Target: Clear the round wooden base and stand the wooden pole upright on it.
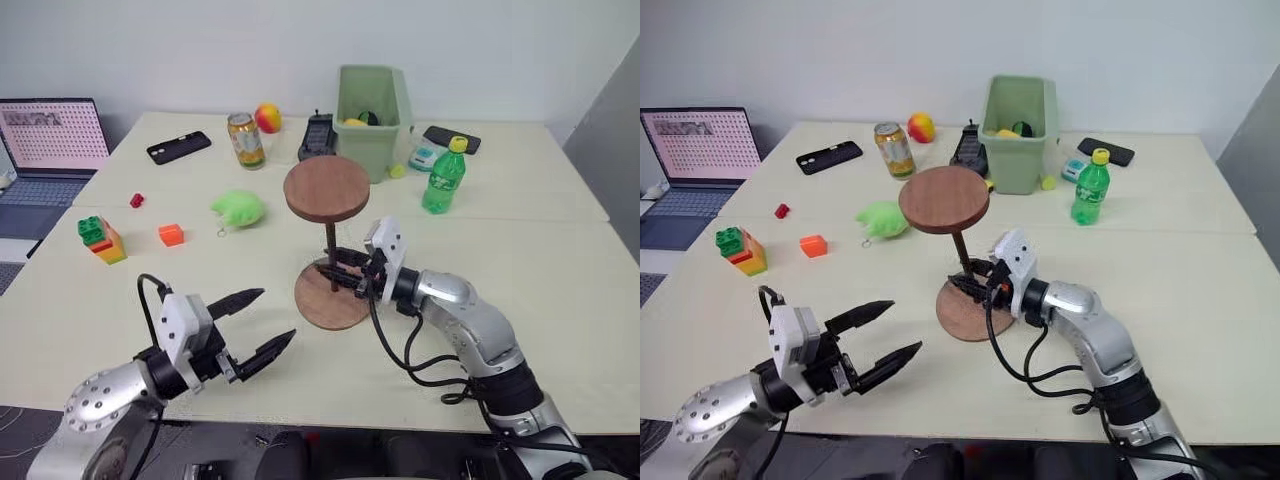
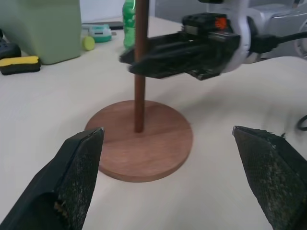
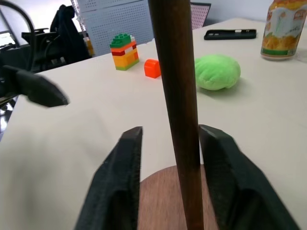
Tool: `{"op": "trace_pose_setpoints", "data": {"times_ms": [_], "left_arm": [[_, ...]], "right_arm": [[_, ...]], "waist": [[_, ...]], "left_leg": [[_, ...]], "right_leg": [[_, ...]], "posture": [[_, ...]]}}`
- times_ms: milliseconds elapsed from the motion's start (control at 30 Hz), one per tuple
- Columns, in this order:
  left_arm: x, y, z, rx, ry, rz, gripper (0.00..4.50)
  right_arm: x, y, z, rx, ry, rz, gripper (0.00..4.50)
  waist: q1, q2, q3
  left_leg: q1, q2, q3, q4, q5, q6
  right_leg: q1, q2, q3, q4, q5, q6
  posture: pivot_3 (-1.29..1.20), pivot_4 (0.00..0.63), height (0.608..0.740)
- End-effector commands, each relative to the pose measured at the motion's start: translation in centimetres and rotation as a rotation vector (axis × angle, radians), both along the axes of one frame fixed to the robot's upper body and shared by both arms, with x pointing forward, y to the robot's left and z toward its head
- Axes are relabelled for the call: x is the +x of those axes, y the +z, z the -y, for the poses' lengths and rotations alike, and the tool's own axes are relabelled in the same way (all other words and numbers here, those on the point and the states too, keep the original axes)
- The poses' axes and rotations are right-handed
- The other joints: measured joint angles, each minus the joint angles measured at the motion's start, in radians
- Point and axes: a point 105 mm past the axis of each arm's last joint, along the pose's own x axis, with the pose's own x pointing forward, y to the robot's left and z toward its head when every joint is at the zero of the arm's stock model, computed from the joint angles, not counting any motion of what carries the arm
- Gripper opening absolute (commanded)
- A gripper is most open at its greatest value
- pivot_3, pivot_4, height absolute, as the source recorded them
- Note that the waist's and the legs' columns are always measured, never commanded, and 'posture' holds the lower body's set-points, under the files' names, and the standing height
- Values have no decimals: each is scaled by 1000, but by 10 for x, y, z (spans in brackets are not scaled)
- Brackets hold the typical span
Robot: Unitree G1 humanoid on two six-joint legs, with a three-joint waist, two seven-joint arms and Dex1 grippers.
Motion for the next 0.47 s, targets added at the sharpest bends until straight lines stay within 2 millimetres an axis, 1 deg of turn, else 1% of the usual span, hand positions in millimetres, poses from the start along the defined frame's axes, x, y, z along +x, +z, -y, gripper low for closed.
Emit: {"op": "trace_pose_setpoints", "data": {"times_ms": [33,67,133,167,200,233,300,367,467], "left_arm": [[8,16,1,-10,-53,-9,4500],[9,19,2,1,-84,-21,4500],[10,19,2,92,-151,-79,4500],[11,18,-1,143,-177,-121,4500],[12,20,-6,203,-209,-155,4500],[15,24,-12,232,-214,-190,4500],[25,37,-23,271,-210,-216,4500],[35,47,-34,309,-204,-217,4500],[49,54,-48,364,-193,-207,4500]], "right_arm": [[-14,17,15,-68,111,20,3005],[-15,15,21,-100,124,12,3275],[-19,7,39,-208,156,-21,3734],[-21,4,49,-257,172,-32,3923],[-24,2,60,-300,184,-47,4211],[-28,2,70,-339,201,-61,4446],[-31,5,85,-381,210,-68,4446],[-32,10,95,-402,210,-64,4446],[-29,16,101,-412,182,-45,4446]], "waist": [[0,0,0],[2,0,0],[3,0,1],[2,0,2],[2,0,3],[1,0,5],[1,1,7],[0,0,11],[-2,0,13]], "left_leg": [[-1,0,0,0,0,0],[-1,1,-1,-2,0,0],[-3,1,-1,-3,0,0],[-3,0,-1,-3,0,0],[-3,0,0,-3,0,0],[-3,-1,0,-3,0,0],[-3,-1,0,-3,0,0],[-2,-2,1,-3,0,1],[-1,-3,3,-3,0,0]], "right_leg": [[-1,0,-1,-1,0,0],[-1,0,-1,-2,0,0],[-2,0,-2,-4,-1,0],[-2,0,-2,-4,-1,0],[-2,-1,-1,-4,-1,0],[-2,-1,-1,-4,-1,0],[-2,0,-2,-3,-1,0],[-2,2,-3,-2,-1,1],[-2,3,-3,-2,-1,0]], "posture": [[0,150,740],[0,150,740],[0,150,740],[0,150,740],[0,150,740],[0,150,740],[0,150,740],[0,150,740],[0,150,740]]}}
